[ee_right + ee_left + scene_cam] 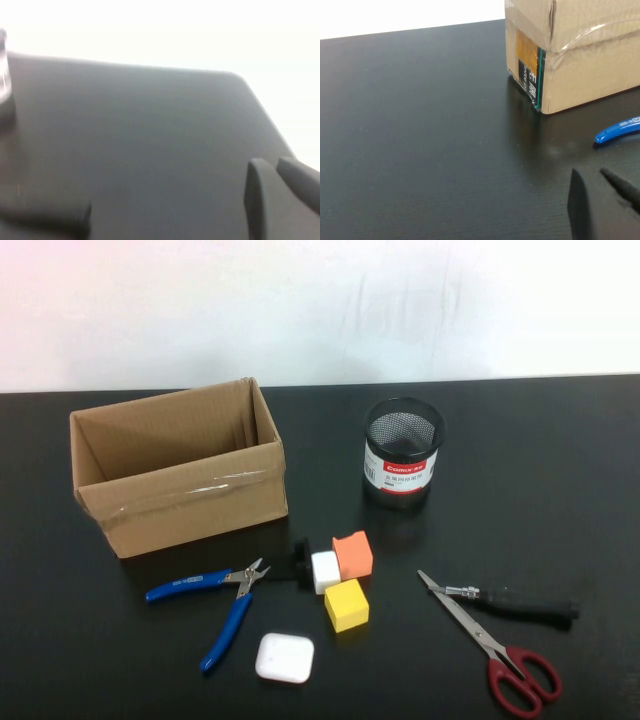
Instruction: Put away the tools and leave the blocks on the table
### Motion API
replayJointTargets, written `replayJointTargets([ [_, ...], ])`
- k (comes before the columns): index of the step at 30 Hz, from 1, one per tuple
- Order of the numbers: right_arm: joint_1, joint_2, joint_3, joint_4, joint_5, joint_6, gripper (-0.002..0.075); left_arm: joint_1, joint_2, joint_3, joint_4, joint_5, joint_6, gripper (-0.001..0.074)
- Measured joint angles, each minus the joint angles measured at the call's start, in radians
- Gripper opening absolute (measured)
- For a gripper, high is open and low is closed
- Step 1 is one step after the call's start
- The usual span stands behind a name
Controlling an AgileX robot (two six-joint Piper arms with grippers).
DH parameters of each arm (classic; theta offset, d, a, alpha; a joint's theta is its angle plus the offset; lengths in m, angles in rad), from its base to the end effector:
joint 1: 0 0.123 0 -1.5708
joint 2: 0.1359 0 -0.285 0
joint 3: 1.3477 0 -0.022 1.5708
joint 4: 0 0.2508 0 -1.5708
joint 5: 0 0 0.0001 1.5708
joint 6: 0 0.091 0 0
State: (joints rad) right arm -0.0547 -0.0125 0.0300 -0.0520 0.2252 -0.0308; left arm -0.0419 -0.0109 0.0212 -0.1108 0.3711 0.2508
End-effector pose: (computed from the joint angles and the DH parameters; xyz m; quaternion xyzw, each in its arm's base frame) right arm 0.0556 -0.0041 0.1833 -0.0064 0.7598 -0.0486 0.6483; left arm 0.0524 -0.0059 0.1735 0.0878 0.7976 0.0154 0.5966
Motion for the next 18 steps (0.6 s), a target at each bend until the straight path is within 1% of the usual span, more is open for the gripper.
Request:
replayJointTargets([
  [8, 0.000, 0.000, 0.000, 0.000, -0.274, 0.000, -0.0006, 0.000, 0.000, 0.000, 0.000, 0.000, 0.000, -0.0003],
  [18, 0.000, 0.000, 0.000, 0.000, -0.317, -0.001, -0.0006, 0.000, 0.000, 0.000, 0.000, 0.000, 0.000, -0.0003],
])
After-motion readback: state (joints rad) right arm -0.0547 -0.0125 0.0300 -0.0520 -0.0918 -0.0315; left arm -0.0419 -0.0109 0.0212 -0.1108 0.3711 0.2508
